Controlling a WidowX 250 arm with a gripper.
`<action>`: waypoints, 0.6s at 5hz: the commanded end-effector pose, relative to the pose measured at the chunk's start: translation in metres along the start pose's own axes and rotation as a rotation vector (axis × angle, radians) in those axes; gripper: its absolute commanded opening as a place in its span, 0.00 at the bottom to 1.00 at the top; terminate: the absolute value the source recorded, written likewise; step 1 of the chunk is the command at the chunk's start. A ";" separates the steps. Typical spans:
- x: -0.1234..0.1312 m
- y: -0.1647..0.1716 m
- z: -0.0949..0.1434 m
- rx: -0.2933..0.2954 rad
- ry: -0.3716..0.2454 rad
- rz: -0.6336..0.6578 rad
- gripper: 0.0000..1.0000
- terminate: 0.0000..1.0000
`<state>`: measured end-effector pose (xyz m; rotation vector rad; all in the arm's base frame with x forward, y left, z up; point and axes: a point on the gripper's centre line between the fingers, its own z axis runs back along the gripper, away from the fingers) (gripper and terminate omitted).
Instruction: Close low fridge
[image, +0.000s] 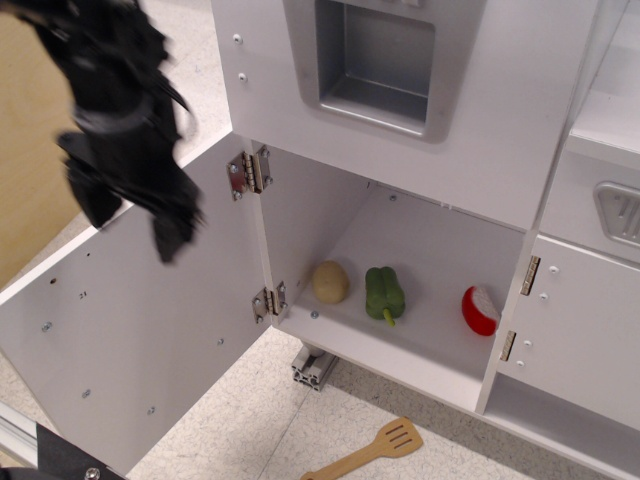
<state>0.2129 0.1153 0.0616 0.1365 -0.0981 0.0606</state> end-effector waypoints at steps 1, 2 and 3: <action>0.027 0.047 0.004 0.051 -0.076 0.054 1.00 0.00; 0.032 0.046 -0.020 0.019 -0.054 0.044 1.00 0.00; 0.033 0.039 -0.035 -0.004 -0.046 0.044 1.00 0.00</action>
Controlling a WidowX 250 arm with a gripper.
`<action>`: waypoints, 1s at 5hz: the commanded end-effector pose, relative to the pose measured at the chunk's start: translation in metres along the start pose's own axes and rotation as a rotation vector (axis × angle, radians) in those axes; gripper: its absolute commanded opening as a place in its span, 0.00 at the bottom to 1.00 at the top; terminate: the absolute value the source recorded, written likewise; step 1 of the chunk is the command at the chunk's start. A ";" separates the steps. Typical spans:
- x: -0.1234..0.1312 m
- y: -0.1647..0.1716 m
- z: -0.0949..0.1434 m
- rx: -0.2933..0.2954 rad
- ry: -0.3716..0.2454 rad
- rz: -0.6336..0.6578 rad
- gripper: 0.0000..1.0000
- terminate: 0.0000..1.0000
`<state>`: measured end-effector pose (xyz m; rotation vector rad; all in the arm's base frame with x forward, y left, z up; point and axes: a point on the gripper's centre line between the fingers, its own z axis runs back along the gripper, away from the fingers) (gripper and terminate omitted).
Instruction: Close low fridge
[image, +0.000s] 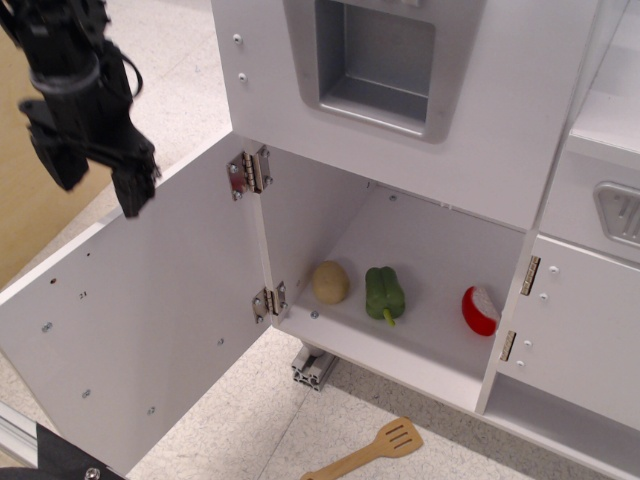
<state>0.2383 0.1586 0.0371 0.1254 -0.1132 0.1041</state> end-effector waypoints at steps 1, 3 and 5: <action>0.009 -0.009 -0.016 -0.003 -0.008 0.006 1.00 0.00; 0.004 -0.040 -0.027 -0.031 0.034 0.018 1.00 0.00; -0.004 -0.082 -0.021 -0.065 0.013 0.022 1.00 0.00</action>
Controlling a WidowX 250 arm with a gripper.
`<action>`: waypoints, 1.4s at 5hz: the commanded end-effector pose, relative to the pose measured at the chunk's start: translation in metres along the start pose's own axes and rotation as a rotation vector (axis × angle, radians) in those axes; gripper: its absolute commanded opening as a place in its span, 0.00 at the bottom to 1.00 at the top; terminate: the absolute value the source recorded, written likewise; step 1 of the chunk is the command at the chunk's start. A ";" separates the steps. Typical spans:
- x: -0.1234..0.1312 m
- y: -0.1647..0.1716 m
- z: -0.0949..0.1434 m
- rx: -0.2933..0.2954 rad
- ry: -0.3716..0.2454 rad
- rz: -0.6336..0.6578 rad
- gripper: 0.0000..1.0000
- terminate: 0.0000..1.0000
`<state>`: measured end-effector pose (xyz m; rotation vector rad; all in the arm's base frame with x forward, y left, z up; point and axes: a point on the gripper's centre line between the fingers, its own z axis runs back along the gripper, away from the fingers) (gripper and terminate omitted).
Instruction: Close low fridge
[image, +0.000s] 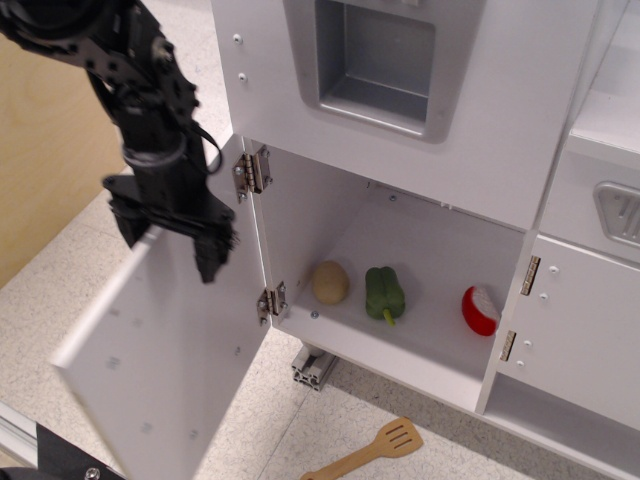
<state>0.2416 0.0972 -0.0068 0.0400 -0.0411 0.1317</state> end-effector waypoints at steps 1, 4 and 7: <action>-0.002 -0.038 0.017 -0.006 -0.068 -0.013 1.00 0.00; 0.000 -0.066 0.051 -0.063 -0.108 0.029 1.00 0.00; -0.048 -0.020 0.066 -0.032 -0.114 -0.066 1.00 0.00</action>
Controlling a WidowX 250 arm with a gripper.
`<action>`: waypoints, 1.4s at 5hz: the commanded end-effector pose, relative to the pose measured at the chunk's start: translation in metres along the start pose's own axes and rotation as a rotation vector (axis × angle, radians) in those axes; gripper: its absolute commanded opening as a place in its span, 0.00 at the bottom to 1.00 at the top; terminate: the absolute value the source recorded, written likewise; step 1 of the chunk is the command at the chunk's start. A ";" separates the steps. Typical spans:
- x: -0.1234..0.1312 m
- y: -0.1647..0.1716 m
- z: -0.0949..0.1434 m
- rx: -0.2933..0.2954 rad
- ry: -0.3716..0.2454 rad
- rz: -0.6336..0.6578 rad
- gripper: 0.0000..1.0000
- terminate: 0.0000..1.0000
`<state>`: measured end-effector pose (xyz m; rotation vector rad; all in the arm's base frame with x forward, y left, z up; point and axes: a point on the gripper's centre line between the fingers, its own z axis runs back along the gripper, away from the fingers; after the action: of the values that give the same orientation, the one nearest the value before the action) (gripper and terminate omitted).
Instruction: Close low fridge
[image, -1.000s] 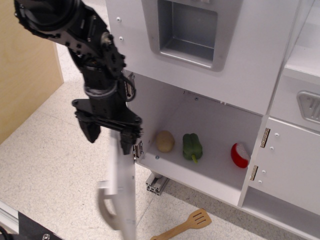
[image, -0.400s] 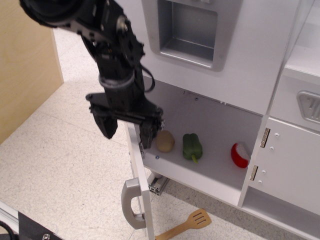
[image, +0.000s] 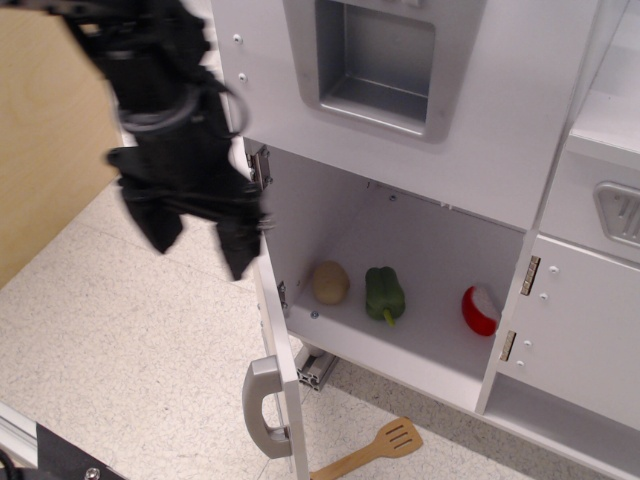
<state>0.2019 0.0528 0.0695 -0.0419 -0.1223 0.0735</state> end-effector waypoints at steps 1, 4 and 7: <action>-0.011 0.029 -0.051 0.117 -0.029 -0.001 1.00 0.00; 0.010 0.012 -0.116 0.111 0.008 0.100 1.00 0.00; 0.047 -0.031 -0.140 0.075 0.045 0.184 1.00 0.00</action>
<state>0.2631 0.0186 -0.0728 0.0200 -0.0377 0.2672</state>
